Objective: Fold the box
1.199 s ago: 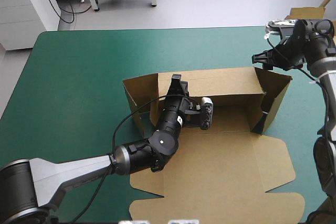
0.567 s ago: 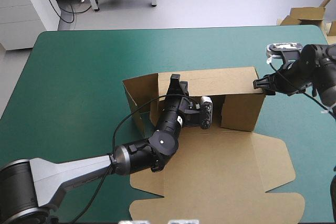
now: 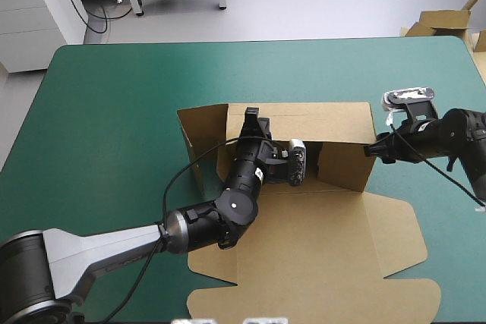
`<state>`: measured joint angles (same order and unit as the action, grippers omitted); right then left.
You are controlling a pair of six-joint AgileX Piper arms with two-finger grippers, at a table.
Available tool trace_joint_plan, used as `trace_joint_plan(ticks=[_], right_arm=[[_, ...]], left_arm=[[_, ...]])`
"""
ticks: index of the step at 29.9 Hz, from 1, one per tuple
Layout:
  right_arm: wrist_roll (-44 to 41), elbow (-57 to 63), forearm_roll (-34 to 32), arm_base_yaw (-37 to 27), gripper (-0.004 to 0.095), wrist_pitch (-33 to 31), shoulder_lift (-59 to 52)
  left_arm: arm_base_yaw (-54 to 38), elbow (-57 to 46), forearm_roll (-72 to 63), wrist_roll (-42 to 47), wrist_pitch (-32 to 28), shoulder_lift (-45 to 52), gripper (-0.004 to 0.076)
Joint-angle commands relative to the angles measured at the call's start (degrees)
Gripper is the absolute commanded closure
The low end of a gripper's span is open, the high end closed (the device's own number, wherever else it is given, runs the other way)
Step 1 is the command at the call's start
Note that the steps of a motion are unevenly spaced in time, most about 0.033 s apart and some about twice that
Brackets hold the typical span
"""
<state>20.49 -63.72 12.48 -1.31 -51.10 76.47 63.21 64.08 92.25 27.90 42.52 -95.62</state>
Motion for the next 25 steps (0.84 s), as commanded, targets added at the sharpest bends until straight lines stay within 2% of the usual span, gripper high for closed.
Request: trace_joint_plan(ticks=[1, 16, 25], right_arm=[[1.7, -0.9, 2.7, 0.4, 0.0357, -0.7, -2.5], [1.9, -0.9, 3.0, 0.4, 0.0357, -4.7, -4.2], [8.2, -0.9, 3.2, 0.4, 0.0357, -5.6, -4.2]], left_arm=[[0.7, 0.9, -0.6, 1.2, -3.4, 1.3, 0.0731], [0.7, 0.9, -0.6, 1.0, -3.5, 1.3, 0.0731], [0.7, 0.9, -0.6, 1.0, -3.5, 1.3, 0.0731]])
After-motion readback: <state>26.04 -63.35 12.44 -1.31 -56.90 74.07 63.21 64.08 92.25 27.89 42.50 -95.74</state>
